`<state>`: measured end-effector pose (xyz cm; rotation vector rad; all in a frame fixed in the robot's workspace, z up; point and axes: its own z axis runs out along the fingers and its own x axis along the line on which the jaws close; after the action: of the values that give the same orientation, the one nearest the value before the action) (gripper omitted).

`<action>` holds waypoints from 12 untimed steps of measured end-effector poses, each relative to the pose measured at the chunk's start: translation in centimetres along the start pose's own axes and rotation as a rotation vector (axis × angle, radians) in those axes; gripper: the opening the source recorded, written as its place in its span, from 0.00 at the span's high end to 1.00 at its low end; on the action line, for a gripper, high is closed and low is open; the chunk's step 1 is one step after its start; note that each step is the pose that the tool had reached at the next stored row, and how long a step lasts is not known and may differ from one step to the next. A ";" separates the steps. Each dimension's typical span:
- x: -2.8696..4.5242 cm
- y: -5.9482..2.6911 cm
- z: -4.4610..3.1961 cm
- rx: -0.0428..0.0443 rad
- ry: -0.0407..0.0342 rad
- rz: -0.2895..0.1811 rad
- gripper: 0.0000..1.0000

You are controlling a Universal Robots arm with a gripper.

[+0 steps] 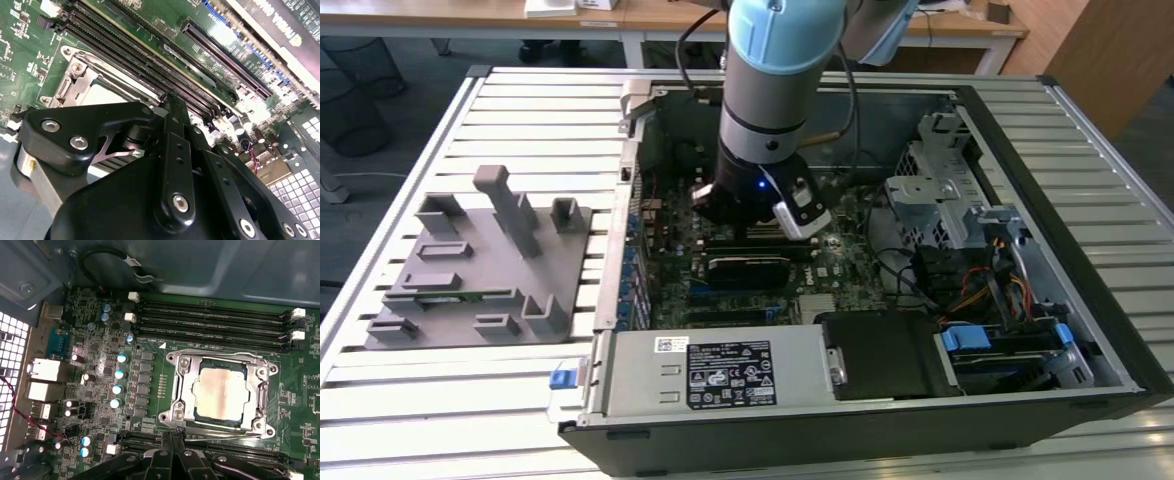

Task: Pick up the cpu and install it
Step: 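Install the second cpu locking lever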

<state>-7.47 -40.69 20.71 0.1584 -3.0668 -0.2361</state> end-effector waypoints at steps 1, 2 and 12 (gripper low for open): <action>0.01 -0.08 0.02 -0.0009 -0.0001 0.000 0.89; 0.03 -0.15 0.04 -0.0018 -0.0001 0.000 0.89; 0.30 -0.70 0.27 -0.0316 -0.0031 -0.002 0.89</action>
<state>-7.71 -41.37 20.35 0.1599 -3.0642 -0.2851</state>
